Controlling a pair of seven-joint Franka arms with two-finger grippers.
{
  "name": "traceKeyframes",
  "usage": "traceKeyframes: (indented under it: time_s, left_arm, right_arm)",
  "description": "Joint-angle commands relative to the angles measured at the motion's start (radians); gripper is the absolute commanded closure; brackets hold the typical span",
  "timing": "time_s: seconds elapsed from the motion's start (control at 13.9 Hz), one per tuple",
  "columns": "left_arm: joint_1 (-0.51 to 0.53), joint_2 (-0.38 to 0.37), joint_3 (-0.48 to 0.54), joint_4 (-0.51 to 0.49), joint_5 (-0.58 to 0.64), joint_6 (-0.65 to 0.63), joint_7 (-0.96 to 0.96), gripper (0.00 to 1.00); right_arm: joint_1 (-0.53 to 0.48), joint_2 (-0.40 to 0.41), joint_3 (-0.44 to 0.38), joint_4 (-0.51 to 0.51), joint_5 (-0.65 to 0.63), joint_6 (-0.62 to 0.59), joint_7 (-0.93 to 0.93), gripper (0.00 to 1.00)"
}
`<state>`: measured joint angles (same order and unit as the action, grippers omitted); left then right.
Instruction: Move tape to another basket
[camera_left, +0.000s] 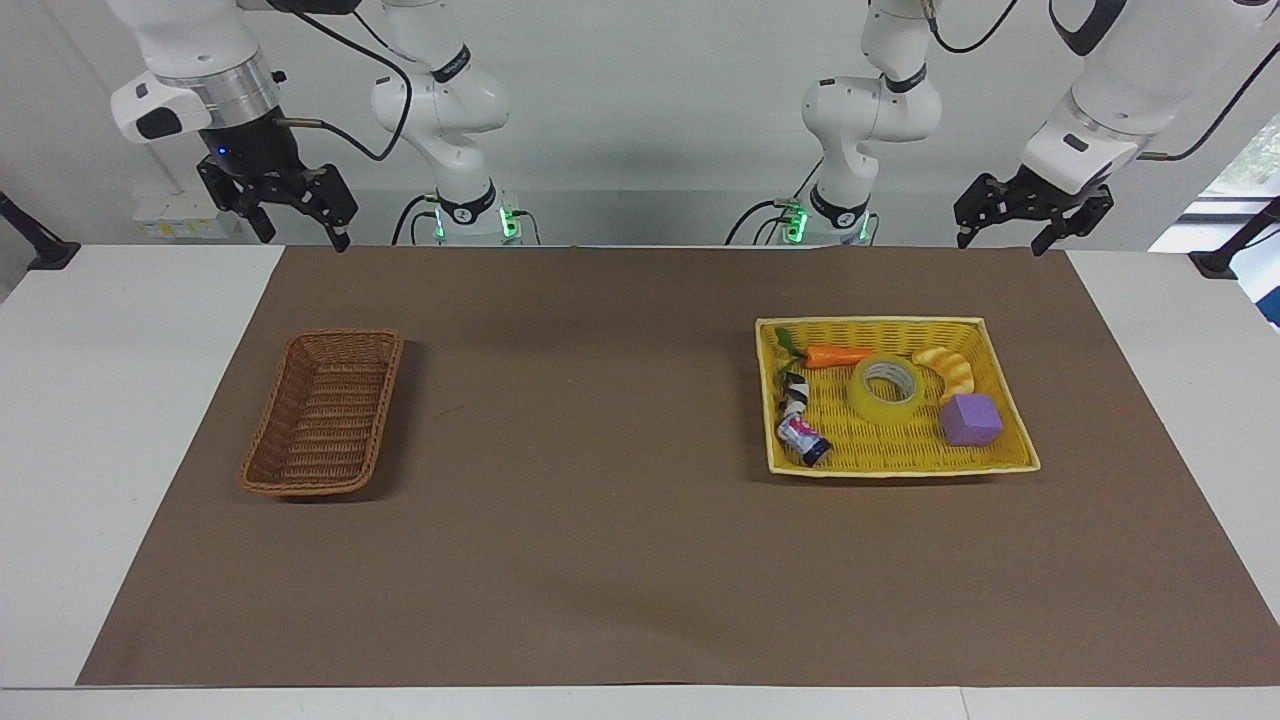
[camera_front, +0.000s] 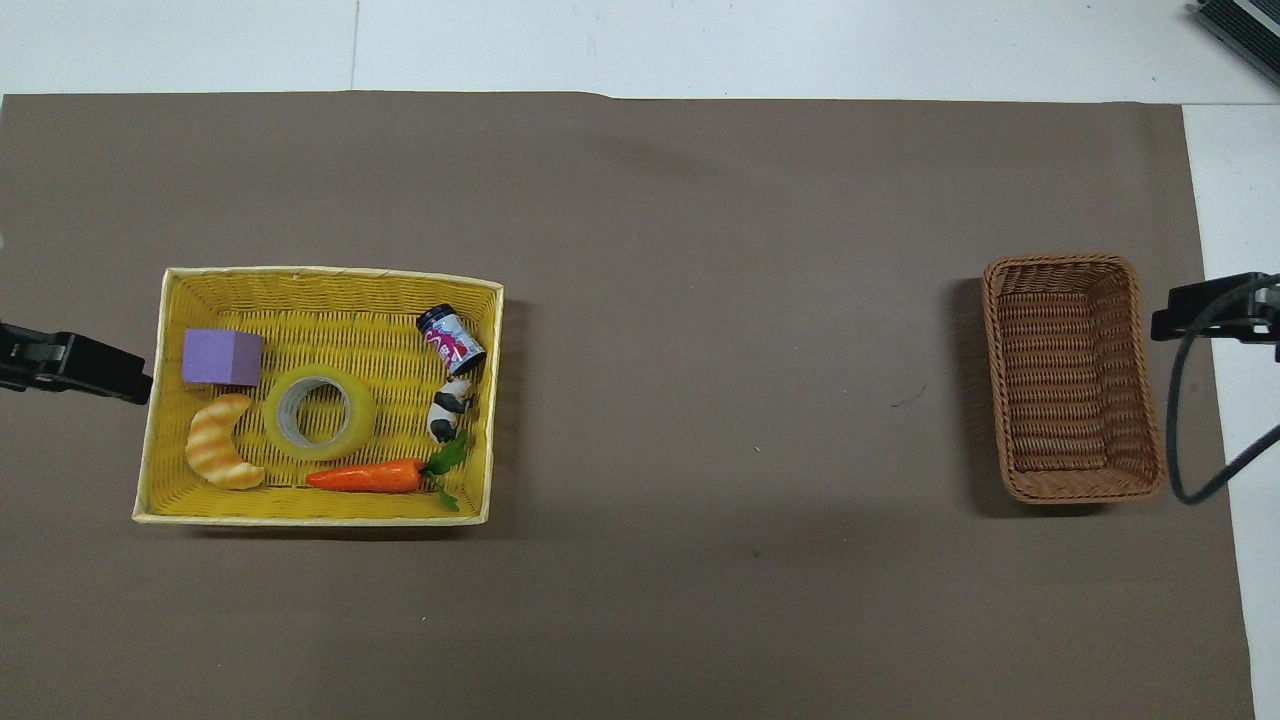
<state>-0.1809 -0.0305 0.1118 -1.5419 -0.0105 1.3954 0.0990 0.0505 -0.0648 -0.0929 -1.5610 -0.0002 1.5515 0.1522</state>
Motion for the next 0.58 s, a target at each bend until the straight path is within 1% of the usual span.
traceKeyframes:
  time_s: [0.0, 0.07, 0.5]
  left_arm:
    - [0.012, -0.029, 0.025, -0.027, -0.002, -0.009, 0.005, 0.00]
    - [0.024, -0.029, 0.025, -0.027, -0.002, -0.009, 0.005, 0.00]
    - [0.024, -0.028, 0.025, -0.027, -0.002, -0.009, 0.005, 0.00]
  right_arm:
    - [0.003, -0.015, -0.007, -0.013, 0.016, -0.005, -0.016, 0.00]
    - [0.003, -0.015, -0.007, -0.013, 0.016, -0.005, -0.016, 0.00]
    - [0.003, -0.015, -0.007, -0.013, 0.016, -0.005, -0.016, 0.00]
